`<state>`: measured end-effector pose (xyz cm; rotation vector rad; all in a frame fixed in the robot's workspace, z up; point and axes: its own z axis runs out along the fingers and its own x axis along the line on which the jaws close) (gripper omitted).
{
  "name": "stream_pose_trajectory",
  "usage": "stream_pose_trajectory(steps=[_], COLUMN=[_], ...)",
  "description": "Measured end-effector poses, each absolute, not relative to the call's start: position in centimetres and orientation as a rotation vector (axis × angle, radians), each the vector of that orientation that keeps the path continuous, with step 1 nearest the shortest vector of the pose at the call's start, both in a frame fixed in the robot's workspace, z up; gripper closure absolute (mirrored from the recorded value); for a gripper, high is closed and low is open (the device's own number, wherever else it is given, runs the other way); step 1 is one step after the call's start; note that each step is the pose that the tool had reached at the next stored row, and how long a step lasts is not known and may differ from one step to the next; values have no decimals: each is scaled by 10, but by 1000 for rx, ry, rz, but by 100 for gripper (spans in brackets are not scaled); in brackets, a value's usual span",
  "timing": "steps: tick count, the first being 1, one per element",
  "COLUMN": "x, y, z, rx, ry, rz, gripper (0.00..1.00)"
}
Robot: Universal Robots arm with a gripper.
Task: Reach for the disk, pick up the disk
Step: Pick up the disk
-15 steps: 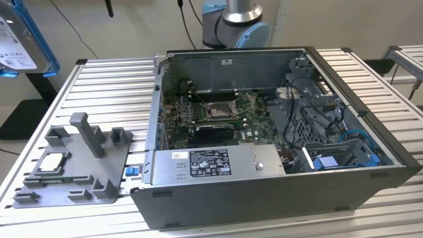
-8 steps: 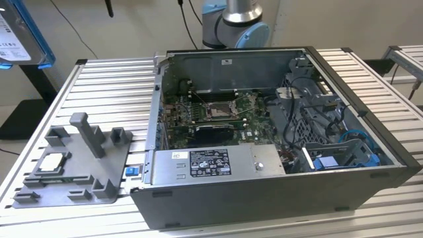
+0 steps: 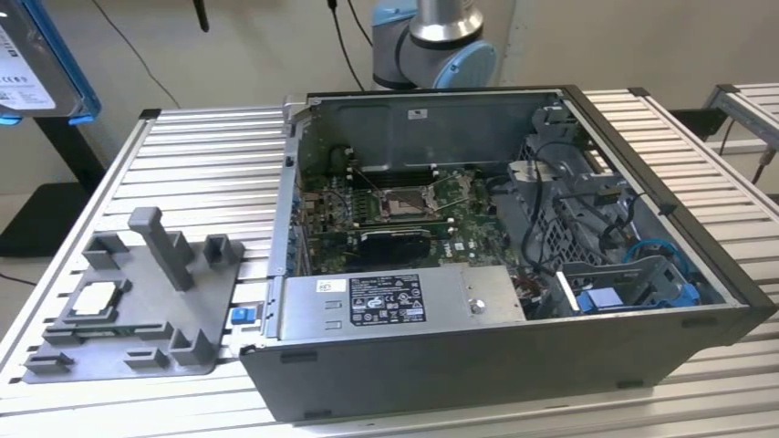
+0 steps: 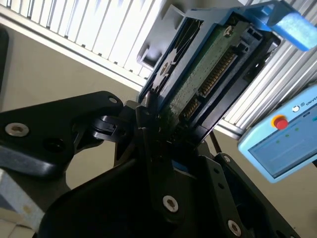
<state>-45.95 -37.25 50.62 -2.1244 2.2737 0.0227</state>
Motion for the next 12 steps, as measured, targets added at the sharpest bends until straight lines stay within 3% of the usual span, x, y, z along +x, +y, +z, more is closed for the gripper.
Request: stream_pose_trajectory(steps=[12], x=[-446], y=[-373], z=[506], rx=[-2124], ry=[2274], rz=[23], gripper=[100])
